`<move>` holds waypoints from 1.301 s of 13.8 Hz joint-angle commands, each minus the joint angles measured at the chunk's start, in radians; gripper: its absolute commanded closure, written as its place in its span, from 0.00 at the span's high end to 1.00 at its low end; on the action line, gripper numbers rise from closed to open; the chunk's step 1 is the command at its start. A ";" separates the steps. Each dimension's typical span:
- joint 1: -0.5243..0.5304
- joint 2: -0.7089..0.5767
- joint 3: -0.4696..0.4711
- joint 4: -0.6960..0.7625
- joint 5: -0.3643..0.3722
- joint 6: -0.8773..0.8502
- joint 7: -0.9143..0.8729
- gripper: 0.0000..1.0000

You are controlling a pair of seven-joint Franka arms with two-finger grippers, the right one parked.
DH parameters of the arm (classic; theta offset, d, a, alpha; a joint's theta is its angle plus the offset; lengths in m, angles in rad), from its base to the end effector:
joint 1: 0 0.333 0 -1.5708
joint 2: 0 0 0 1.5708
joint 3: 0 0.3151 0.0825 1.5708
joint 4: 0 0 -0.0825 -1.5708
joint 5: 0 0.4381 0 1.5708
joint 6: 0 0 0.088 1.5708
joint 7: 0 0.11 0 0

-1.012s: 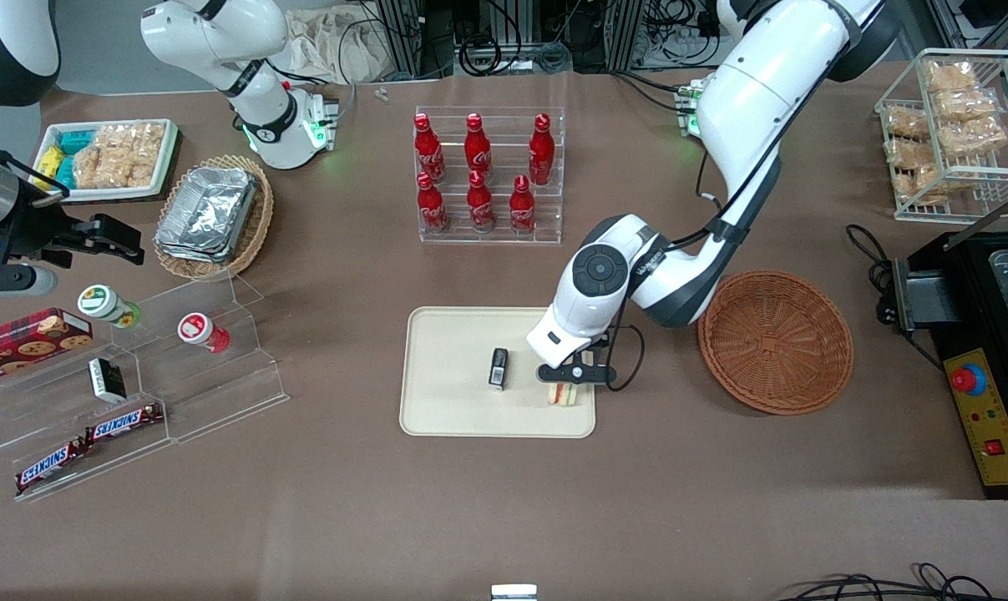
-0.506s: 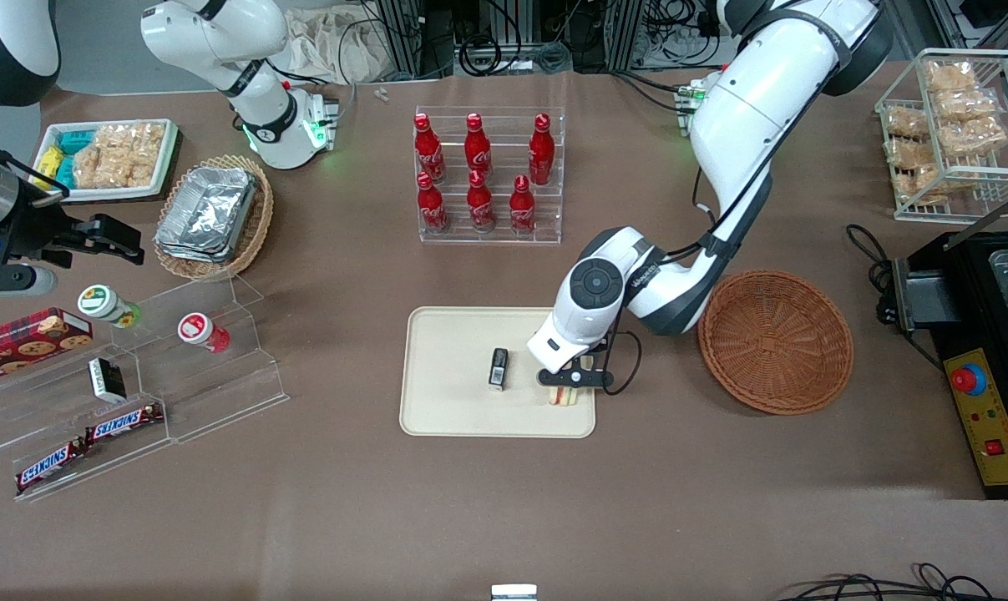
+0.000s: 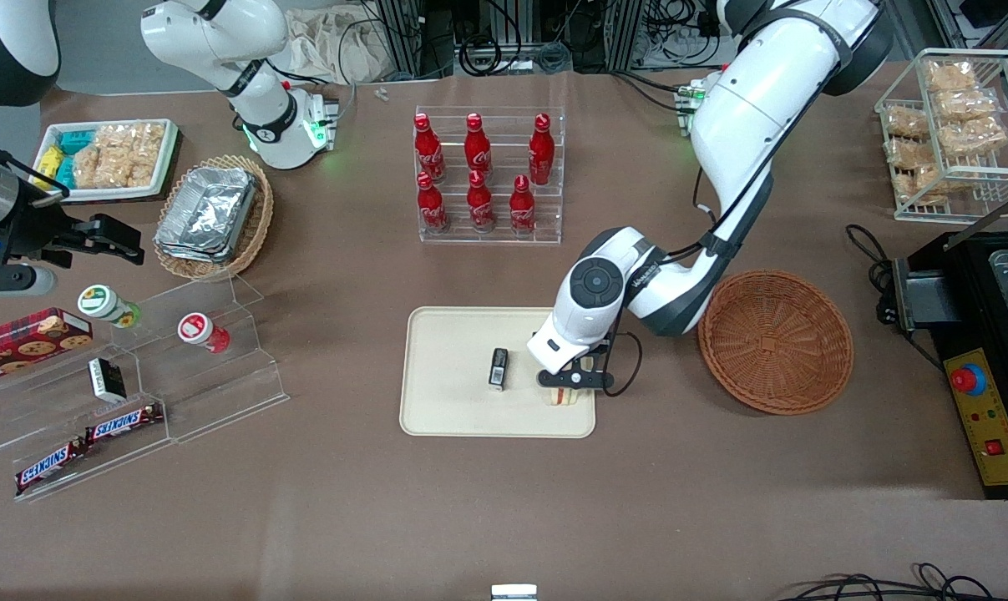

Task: Place sandwich from basket to tray

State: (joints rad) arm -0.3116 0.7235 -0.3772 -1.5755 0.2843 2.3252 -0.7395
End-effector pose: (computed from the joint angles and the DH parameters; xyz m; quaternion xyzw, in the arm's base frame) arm 0.6033 -0.4444 0.2069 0.9988 -0.0198 0.0229 0.0388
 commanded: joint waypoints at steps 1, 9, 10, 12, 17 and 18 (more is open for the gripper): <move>-0.003 -0.094 0.008 0.000 0.012 -0.027 -0.034 1.00; 0.130 -0.347 0.004 0.011 -0.151 -0.251 0.081 1.00; 0.159 -0.372 0.004 0.011 -0.174 -0.295 0.128 1.00; 0.213 -0.416 0.006 0.011 -0.215 -0.369 0.210 1.00; 0.330 -0.535 0.008 0.011 -0.275 -0.558 0.339 1.00; 0.342 -0.555 0.014 0.012 -0.295 -0.594 0.366 1.00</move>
State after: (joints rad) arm -0.0006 0.2292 -0.3635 -1.5483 0.0337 1.7918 -0.4308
